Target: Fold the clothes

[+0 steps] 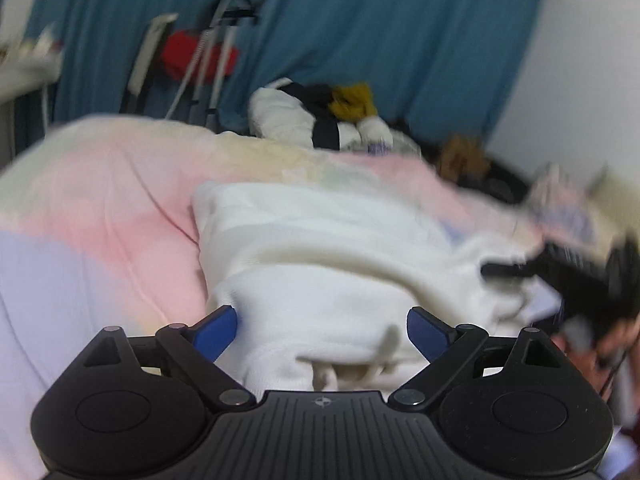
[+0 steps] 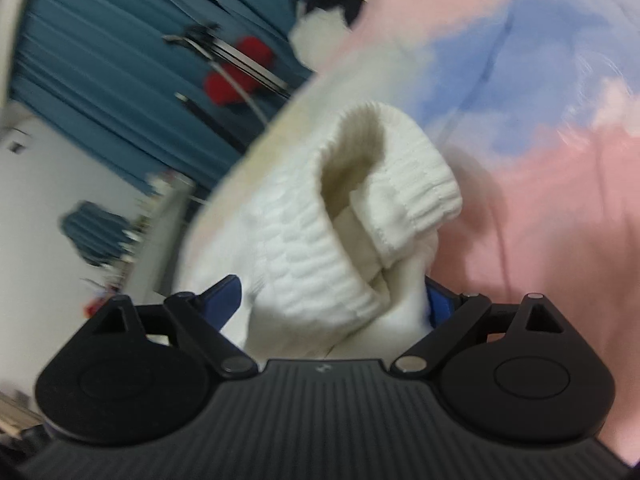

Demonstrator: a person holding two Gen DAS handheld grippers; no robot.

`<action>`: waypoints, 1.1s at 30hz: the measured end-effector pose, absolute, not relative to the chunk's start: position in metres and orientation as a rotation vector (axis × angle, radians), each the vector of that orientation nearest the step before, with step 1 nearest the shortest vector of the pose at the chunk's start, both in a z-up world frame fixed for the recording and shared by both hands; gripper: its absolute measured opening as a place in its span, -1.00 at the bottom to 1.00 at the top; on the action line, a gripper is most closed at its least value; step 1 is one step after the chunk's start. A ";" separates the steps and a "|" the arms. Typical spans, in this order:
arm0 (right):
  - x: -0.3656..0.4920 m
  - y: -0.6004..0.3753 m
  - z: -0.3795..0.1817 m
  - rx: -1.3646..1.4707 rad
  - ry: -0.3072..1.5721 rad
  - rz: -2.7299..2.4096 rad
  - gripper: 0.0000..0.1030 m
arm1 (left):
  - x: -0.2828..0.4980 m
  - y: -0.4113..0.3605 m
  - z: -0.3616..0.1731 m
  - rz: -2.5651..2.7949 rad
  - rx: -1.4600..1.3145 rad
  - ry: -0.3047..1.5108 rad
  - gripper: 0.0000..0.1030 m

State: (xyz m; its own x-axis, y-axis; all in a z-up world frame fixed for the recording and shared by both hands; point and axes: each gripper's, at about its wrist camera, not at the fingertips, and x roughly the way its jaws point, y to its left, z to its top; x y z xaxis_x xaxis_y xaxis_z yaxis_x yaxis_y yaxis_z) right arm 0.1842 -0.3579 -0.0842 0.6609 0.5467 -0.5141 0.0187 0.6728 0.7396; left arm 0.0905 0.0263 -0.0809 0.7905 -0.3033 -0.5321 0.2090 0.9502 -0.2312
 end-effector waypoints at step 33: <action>0.169 -0.462 0.035 0.854 0.330 0.323 -0.30 | 0.129 -0.107 0.025 -0.171 -0.087 0.264 -0.42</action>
